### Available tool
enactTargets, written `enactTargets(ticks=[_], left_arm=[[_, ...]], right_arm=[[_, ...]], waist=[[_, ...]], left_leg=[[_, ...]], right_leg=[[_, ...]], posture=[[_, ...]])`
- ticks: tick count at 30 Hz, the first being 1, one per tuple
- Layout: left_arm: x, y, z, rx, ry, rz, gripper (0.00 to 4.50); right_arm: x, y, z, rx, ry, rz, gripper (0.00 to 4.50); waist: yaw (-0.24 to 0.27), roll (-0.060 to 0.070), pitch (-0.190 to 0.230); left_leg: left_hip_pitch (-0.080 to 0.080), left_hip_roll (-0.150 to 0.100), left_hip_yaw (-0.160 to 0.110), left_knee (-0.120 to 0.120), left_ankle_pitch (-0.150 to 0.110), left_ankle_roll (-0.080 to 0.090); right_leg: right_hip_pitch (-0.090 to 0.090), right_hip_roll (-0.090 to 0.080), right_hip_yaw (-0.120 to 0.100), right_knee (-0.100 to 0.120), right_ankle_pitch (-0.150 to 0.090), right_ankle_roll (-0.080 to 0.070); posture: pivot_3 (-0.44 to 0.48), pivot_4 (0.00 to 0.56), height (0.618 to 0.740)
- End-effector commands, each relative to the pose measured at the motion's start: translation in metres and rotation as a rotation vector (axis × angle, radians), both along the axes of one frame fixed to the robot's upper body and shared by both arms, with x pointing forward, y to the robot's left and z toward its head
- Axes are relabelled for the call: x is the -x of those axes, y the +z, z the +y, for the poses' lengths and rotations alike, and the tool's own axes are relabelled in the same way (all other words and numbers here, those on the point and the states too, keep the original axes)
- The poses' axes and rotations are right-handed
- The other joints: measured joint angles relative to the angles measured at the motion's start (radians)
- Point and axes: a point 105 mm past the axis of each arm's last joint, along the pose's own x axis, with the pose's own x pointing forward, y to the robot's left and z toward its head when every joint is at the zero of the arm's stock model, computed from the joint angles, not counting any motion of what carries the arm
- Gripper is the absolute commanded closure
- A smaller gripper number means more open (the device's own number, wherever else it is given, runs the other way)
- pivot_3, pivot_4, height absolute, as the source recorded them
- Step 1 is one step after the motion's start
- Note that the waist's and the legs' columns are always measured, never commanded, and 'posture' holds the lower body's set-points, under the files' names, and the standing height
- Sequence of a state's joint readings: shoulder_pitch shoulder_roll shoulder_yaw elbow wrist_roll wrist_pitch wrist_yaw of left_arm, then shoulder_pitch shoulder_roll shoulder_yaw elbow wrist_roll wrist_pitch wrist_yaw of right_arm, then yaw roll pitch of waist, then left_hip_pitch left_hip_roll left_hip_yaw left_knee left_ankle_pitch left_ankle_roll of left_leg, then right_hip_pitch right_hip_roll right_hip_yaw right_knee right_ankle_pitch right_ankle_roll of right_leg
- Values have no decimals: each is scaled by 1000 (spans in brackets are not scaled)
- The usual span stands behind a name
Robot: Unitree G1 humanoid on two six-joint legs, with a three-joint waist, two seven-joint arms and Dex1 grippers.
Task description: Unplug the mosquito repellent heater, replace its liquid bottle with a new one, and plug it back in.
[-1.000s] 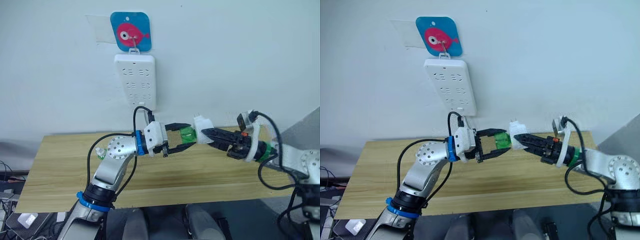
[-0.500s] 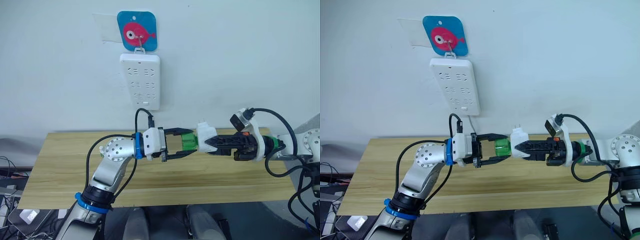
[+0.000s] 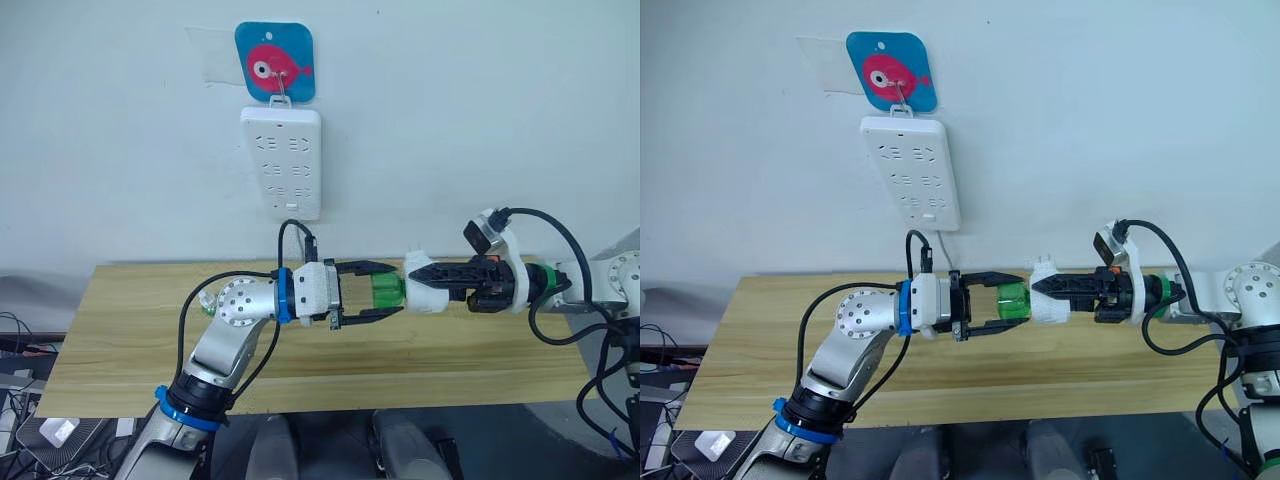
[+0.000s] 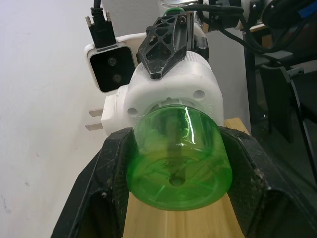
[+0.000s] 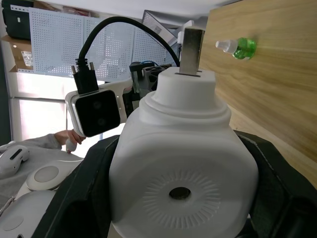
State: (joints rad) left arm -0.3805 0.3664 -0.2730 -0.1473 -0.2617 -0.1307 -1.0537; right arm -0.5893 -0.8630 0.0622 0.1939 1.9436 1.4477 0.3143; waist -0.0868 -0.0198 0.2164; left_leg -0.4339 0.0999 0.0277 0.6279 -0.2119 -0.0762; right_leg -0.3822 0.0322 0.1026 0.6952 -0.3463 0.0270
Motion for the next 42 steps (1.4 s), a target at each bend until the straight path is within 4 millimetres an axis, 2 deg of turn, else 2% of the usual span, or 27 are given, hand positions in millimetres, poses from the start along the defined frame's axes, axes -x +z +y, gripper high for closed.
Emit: enactTargets(ticks=[1, 3, 4, 6, 9, 11, 12, 14, 16, 19, 23, 25, 29, 32, 34, 36, 39, 42], left_arm=[[3, 2, -3, 11, -7, 0, 2238], [2, 2, -3, 21, -6, 62, 2238], [0, 4, -3, 45, 1, 167, 2238], [-1, 1, -3, 49, -20, 453, 2238], [-7, -5, 4, 88, -46, 1018, 2238], [-8, -7, 12, 109, -125, 1349, 2238], [-10, -4, 16, 144, -181, 1462, 2238], [-12, -1, 20, 169, -234, 1581, 2238], [-5, 0, 20, 131, -267, 1605, 2238], [-6, 6, 18, 141, -277, 1595, 1299], [-22, 14, 33, 200, -170, 1525, 117], [-27, 20, 43, 205, -120, 1468, 41], [-9, 34, 49, 62, -61, 1141, 41], [17, 15, 53, -191, -44, 625, 41], [13, 14, 50, -148, 7, 336, 41], [5, 16, 48, -75, 76, 211, 41], [7, 5, 42, -109, 94, -109, 41], [12, 3, 32, -80, 74, -421, 41]], right_arm=[[5, 16, 1, -37, 35, -49, 1478], [6, 15, 1, -34, 34, -51, 1478], [7, 15, 1, -27, 42, -53, 1478], [12, 15, 2, -6, 64, -61, 1478], [18, 14, 3, 21, 98, -66, 1478], [20, 15, 5, 23, 116, -69, 1478], [20, 15, 6, 23, 118, -70, 1478], [19, 15, 7, 22, 116, -70, 1478], [17, 15, 7, 21, 114, -70, 1478], [15, 16, 7, 11, 105, -64, 1478], [13, 17, 4, -3, 93, -53, 1478], [13, 17, 2, -5, 89, -49, 1478], [9, 17, -3, -13, 58, -41, 1478], [8, 16, -6, -4, 47, -37, 1478], [9, 16, -6, -7, 47, -35, 1478], [8, 17, -6, -11, 46, -34, 1478], [6, 18, -7, -16, 38, -34, 1478], [6, 18, -6, -20, 40, -34, 1478]], waist=[[0, 0, 0], [0, 0, 0], [0, 0, 0], [-1, 0, 0], [-2, 0, 1], [-3, -1, 2], [-3, -1, 2], [-8, -1, 2], [-9, -2, 3], [-5, -2, 6], [1, -2, 6], [1, -2, 7], [-1, -3, 14], [-3, -1, 15], [0, 3, 17], [10, 2, 19], [17, 0, 20], [23, 0, 20]], left_leg=[[0, 0, 0, 0, 0, 0], [0, 0, 0, 0, 0, 0], [0, 0, 0, 0, 0, 0], [0, 0, 0, 0, 0, 0], [0, 0, -2, 0, -2, 3], [0, 0, -4, 1, -2, 3], [0, 0, -5, 1, -2, 3], [0, -1, -5, 2, -2, 3], [0, -1, -5, 2, -2, 3], [0, -1, -5, 1, 0, 0], [0, 0, -5, 2, 0, -1], [0, 0, -4, 2, 0, -1], [0, 0, -4, 2, 1, -1], [0, 0, -1, 0, 0, -1], [1, 0, 1, -1, 0, -1], [1, 0, 2, 1, 0, -1], [0, 0, 1, 1, 0, -1], [0, -1, 2, 1, 0, 0]], right_leg=[[0, 0, 0, 0, 0, 0], [0, 0, 0, 0, 0, 0], [0, 0, 0, 0, 0, 0], [0, 0, 0, 0, 0, 0], [0, 0, -2, 1, 0, 0], [0, 0, -3, 2, -1, 1], [0, 0, -4, 2, -1, 1], [1, 0, -4, 2, -1, 1], [1, 0, -4, 1, -1, 2], [1, 0, -4, 1, -1, 1], [1, 0, -4, 1, -1, 1], [1, 0, -4, 1, -1, 1], [1, 0, -3, 1, -1, 1], [1, 0, -2, -3, -1, 1], [3, -1, -1, -6, -1, 1], [2, -2, -2, -6, -1, 1], [3, -2, -2, -5, 0, 1], [3, -3, -1, -6, 0, 1]], posture=[[-137, 233, 740], [-139, 232, 740], [-140, 232, 740], [-139, 236, 740], [-141, 237, 740], [-137, 241, 740], [-138, 242, 740], [-136, 242, 740], [-133, 245, 740], [-133, 247, 740], [-134, 246, 740], [-136, 247, 740], [-143, 244, 740], [-136, 241, 740], [-134, 239, 740], [-133, 238, 740], [-132, 237, 740], [-130, 233, 740]])
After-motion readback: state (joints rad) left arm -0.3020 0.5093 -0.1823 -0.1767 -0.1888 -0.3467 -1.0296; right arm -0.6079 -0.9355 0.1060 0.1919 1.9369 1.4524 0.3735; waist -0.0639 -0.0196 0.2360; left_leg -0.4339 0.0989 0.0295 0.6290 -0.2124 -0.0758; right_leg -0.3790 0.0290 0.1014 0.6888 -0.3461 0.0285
